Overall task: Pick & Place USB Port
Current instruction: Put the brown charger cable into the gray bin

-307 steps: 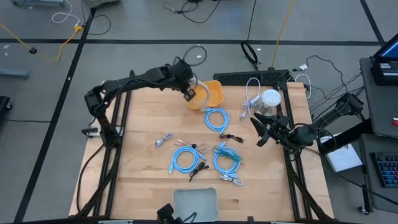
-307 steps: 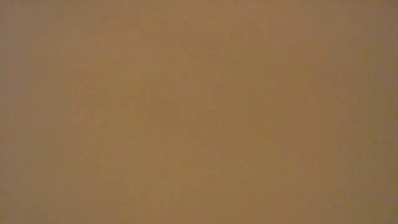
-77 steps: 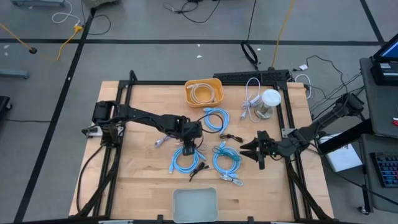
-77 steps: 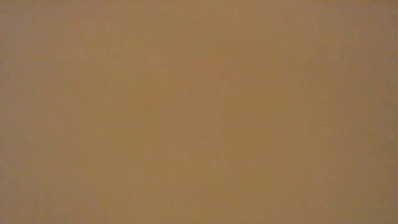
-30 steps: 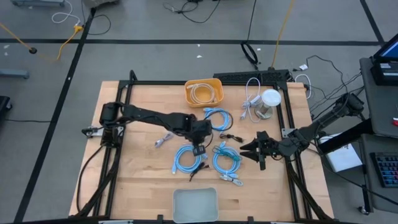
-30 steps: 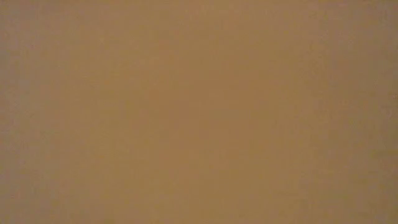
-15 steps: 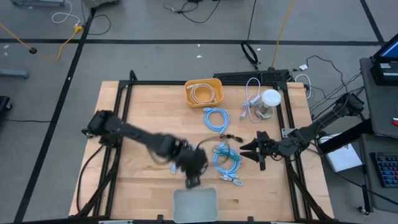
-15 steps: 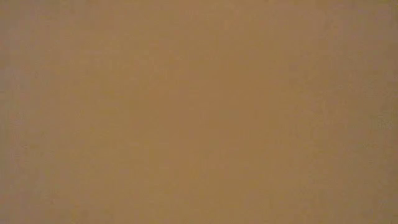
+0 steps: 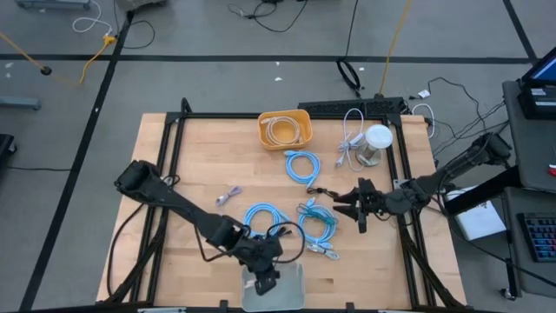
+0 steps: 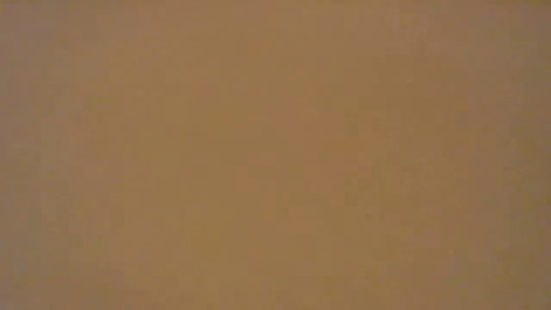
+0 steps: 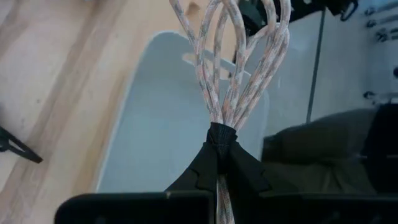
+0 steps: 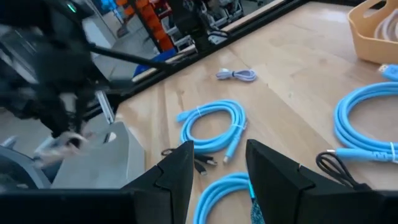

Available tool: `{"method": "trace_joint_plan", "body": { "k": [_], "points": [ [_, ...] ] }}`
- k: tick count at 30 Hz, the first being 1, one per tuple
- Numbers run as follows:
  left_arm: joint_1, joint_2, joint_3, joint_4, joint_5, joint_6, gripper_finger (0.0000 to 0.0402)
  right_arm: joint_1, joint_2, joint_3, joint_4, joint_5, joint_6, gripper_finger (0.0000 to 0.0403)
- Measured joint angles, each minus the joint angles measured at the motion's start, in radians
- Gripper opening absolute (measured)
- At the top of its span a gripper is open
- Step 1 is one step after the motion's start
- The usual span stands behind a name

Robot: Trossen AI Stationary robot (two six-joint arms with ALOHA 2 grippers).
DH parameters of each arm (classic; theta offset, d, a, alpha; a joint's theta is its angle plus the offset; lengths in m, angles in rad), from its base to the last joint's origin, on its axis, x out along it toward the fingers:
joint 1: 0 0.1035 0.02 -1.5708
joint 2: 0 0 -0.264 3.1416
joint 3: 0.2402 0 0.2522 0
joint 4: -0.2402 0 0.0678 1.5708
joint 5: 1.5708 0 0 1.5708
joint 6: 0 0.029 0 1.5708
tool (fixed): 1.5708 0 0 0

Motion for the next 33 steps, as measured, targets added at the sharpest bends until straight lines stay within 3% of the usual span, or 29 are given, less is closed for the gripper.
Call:
{"method": "trace_joint_plan", "body": {
  "k": [7,16,24,33],
  "points": [
    [-0.009,0.0,-0.099,0.088,0.045,-0.027,0.0012,-0.001,0.0,0.0,0.006,0.0,0.0,0.0139],
    [0.004,0.0,-0.113,0.101,0.106,0.024,0.0014,-0.001,0.0,0.0,0.007,0.003,0.0,0.0139],
    [0.035,0.0,-0.113,0.103,0.12,0.076,0.0073,-0.001,0.0,0.0,0.007,0.003,0.0,0.0139],
    [0.052,0.0,-0.113,0.102,0.205,0.118,0.0032,-0.001,0.0,0.0,0.007,0.003,0.007,0.0139]
  ]
}}
